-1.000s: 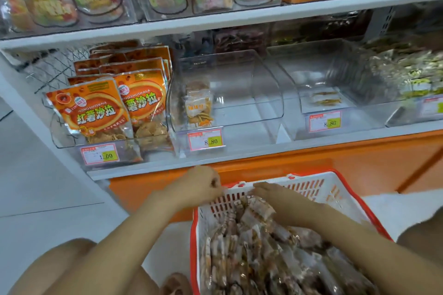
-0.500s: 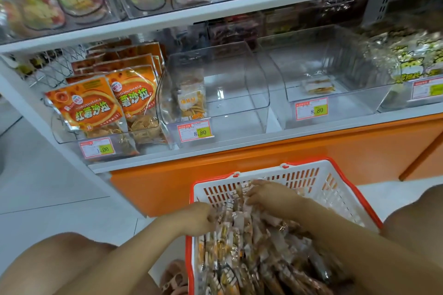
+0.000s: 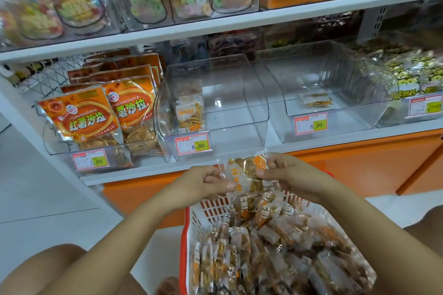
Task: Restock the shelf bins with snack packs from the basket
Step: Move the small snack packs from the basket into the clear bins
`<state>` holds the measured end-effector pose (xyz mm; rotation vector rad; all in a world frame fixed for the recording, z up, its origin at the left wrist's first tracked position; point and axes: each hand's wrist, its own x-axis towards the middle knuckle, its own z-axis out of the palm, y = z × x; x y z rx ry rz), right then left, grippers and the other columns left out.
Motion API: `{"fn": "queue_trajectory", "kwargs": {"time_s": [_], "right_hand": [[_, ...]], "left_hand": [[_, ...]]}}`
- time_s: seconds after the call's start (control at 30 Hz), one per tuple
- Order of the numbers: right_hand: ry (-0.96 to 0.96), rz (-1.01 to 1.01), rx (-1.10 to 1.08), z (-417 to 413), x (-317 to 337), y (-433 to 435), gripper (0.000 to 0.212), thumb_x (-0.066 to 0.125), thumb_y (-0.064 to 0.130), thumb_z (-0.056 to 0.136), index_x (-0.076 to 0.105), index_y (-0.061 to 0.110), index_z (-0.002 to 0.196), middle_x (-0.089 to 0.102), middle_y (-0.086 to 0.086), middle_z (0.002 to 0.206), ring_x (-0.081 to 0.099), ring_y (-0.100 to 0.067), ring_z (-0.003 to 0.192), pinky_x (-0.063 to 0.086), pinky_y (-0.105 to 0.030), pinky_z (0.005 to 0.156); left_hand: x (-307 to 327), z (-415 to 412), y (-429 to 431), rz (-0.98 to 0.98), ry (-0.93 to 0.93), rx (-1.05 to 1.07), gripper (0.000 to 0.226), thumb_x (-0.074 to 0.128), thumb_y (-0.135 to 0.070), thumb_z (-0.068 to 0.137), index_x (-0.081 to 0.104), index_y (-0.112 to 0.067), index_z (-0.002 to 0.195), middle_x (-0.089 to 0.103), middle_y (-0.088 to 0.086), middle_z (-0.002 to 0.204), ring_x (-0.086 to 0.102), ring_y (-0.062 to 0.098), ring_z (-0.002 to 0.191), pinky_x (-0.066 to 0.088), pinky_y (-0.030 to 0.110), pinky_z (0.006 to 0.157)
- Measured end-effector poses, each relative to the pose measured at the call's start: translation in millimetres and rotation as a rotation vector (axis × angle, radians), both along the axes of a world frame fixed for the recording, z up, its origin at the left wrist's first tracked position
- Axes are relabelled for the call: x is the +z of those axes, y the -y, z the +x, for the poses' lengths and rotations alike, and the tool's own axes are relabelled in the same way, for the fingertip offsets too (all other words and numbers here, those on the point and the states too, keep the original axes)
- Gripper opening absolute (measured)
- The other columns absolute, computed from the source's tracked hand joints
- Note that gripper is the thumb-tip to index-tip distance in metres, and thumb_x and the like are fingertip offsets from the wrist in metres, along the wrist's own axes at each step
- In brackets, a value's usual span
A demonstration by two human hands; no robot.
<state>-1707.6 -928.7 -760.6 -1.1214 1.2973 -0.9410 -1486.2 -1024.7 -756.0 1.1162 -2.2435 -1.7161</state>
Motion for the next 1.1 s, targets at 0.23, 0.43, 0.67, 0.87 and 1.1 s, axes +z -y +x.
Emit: {"fn": "queue_trajectory", "kwargs": {"time_s": [0.23,0.43,0.67,0.87,1.1], "right_hand": [[0.067,-0.07,-0.044,5.1,19.0,-1.4,0.029,0.071,0.021,0.076,0.064,0.005,0.099,0.07,-0.003,0.091,0.066,-0.015,0.084,0.052,-0.024,0.077],[-0.049,-0.203,-0.033,16.5,55.4,13.6,0.011,0.071,0.026,0.071,0.07,0.016,0.075,0.069,-0.005,0.078,0.063,-0.015,0.067,0.05,-0.018,0.062],[-0.012,-0.262,-0.076,39.3,86.1,63.2,0.011,0.064,0.019,0.086,0.056,0.015,0.08,0.063,0.009,0.065,0.055,-0.002,0.058,0.044,-0.011,0.056],[-0.059,-0.214,-0.195,52.1,83.9,139.4,0.016,0.069,0.004,0.083,0.054,0.01,0.082,0.06,-0.018,0.088,0.06,-0.022,0.076,0.055,-0.027,0.071],[-0.397,-0.006,-0.24,67.5,59.0,200.9,0.03,0.08,0.014,0.075,0.051,0.011,0.068,0.049,0.002,0.063,0.043,-0.01,0.059,0.031,-0.021,0.052]], "left_hand": [[33.6,-6.1,-0.4,-0.074,-0.161,0.029,0.032,0.073,-0.018,0.081,0.064,0.009,0.096,0.061,0.014,0.065,0.06,0.01,0.058,0.048,0.017,0.059],[73.2,-2.9,9.7,-0.246,-0.295,0.041,0.022,0.071,-0.013,0.081,0.058,-0.019,0.064,0.052,-0.012,0.051,0.05,-0.003,0.05,0.041,0.01,0.053],[91.0,25.7,51.7,-0.619,-0.262,0.389,0.062,0.043,-0.077,0.078,0.07,-0.022,0.08,0.071,-0.005,0.073,0.065,0.008,0.07,0.051,0.022,0.06],[72.9,41.6,75.5,-0.917,0.264,0.553,0.03,0.056,-0.037,0.093,0.068,-0.01,0.098,0.07,0.008,0.088,0.063,0.024,0.085,0.044,0.031,0.07],[65.9,49.1,84.8,-0.85,0.318,0.588,0.017,0.063,-0.028,0.09,0.065,-0.011,0.094,0.07,0.008,0.093,0.062,0.025,0.087,0.037,0.028,0.066]]}}
